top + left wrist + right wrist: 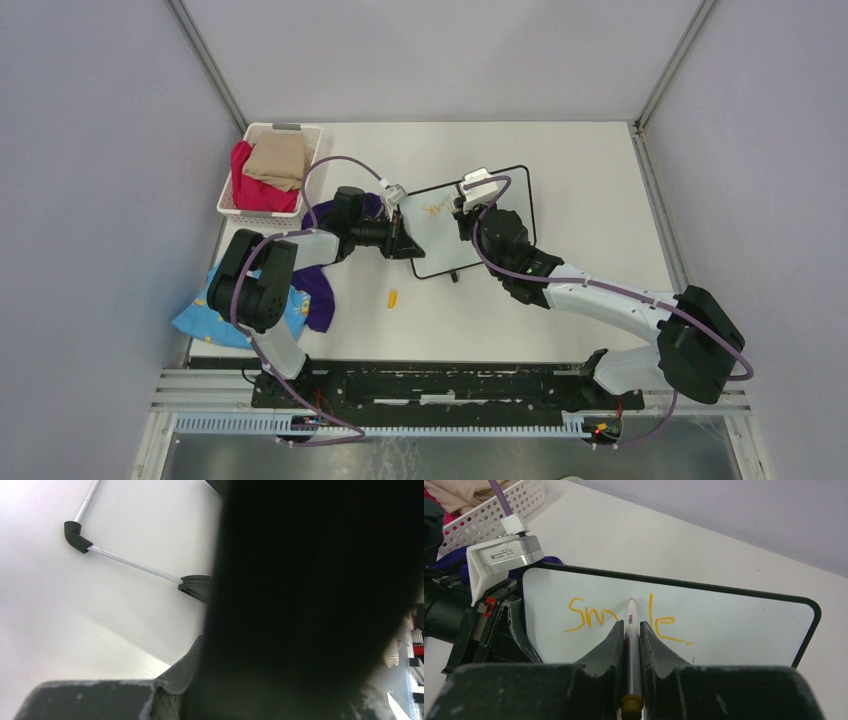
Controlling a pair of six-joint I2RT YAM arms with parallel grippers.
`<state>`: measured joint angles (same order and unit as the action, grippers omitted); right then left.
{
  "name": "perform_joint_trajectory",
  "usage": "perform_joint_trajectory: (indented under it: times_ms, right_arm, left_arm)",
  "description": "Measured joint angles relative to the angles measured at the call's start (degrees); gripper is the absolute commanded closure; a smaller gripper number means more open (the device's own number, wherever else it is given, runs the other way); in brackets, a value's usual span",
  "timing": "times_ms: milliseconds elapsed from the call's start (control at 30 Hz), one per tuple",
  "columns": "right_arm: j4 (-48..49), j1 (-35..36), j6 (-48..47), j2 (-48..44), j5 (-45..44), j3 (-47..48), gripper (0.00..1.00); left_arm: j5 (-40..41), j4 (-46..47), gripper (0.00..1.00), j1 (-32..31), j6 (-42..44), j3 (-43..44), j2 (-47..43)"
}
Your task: Write a sentence on the whiteboard
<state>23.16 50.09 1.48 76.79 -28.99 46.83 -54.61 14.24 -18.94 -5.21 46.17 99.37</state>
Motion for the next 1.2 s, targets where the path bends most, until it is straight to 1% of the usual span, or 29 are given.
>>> perform_joint_trajectory:
  times_ms: [967,1100,1200]
  right_arm:
    - [-1.66,-0.11,0.61,-0.44,0.55,-0.02,1.00]
    - [-2.27,-0.24,0.81,-1.86,0.70,-0.02,1.00]
    - [-2.25,-0.33,0.85,-5.11,0.79,-0.09,1.00]
  left_arm:
    - [0.09,-0.42,0.82,-0.07,0.22,0.17,0.02]
    - [0.09,-0.42,0.82,-0.15,0.39,0.22,0.02]
    - [0.11,-0.46,0.82,-0.20,0.42,0.28,0.02]
